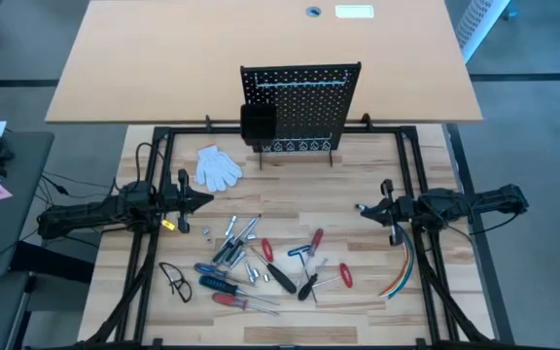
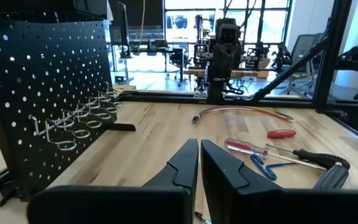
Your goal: Hang tools onto peg board
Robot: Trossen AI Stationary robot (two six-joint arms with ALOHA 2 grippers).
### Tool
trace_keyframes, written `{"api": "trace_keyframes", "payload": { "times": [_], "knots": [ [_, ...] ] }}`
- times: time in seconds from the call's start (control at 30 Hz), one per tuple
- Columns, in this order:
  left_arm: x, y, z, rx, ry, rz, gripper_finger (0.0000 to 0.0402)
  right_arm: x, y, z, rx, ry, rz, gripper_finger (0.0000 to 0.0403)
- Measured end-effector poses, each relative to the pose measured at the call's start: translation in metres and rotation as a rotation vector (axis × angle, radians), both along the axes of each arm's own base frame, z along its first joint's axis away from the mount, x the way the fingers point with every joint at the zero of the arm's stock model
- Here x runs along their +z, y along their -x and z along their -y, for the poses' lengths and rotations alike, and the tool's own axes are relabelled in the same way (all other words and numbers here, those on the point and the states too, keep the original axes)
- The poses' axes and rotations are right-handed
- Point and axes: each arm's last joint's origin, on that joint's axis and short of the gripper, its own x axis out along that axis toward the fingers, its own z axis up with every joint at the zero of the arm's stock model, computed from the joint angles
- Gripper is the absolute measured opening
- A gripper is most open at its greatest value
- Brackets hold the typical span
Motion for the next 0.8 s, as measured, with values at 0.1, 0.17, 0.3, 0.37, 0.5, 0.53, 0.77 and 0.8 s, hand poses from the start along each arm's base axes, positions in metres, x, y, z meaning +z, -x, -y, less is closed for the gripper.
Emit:
{"api": "trace_keyframes", "payload": {
  "times": [0.1, 0.17, 0.3, 0.37, 0.5, 0.53, 0.77, 0.8],
  "knots": [
    [0.0, 0.0, 0.0, 0.0, 0.0, 0.0, 0.0016, 0.006, 0.0, 0.0, 0.006, -0.072, 0.06, 0.0022],
    [0.0, 0.0, 0.0, 0.0, 0.0, 0.0, 0.0016, 0.012, 0.001, 0.001, -0.007, -0.125, 0.12, 0.0022],
    [0.0, 0.0, 0.0, 0.0, 0.0, 0.0, 0.0016, 0.025, 0.002, -0.001, 0.08, -0.229, 0.239, 0.0022],
    [0.0, 0.0, 0.0, 0.0, 0.0, 0.0, 0.0016, 0.032, 0.003, -0.004, 0.178, -0.237, 0.3, 0.0022],
    [0.0, 0.0, 0.0, 0.0, 0.0, 0.0, 0.0016, 0.044, 0.002, -0.01, 0.228, -0.146, 0.437, 0.0022],
    [0.0, 0.0, 0.0, 0.0, 0.0, 0.0, 0.0016, 0.046, 0.002, -0.011, 0.226, -0.106, 0.467, 0.0022],
    [0.0, 0.0, 0.0, 0.0, 0.0, 0.0, 0.0016, 0.05, -0.015, -0.012, 0.128, 0.058, 0.489, 0.0022],
    [0.0, 0.0, 0.0, 0.0, 0.0, 0.0, 0.0016, 0.052, -0.019, -0.012, 0.11, 0.06, 0.469, 0.0022]
  ]
}}
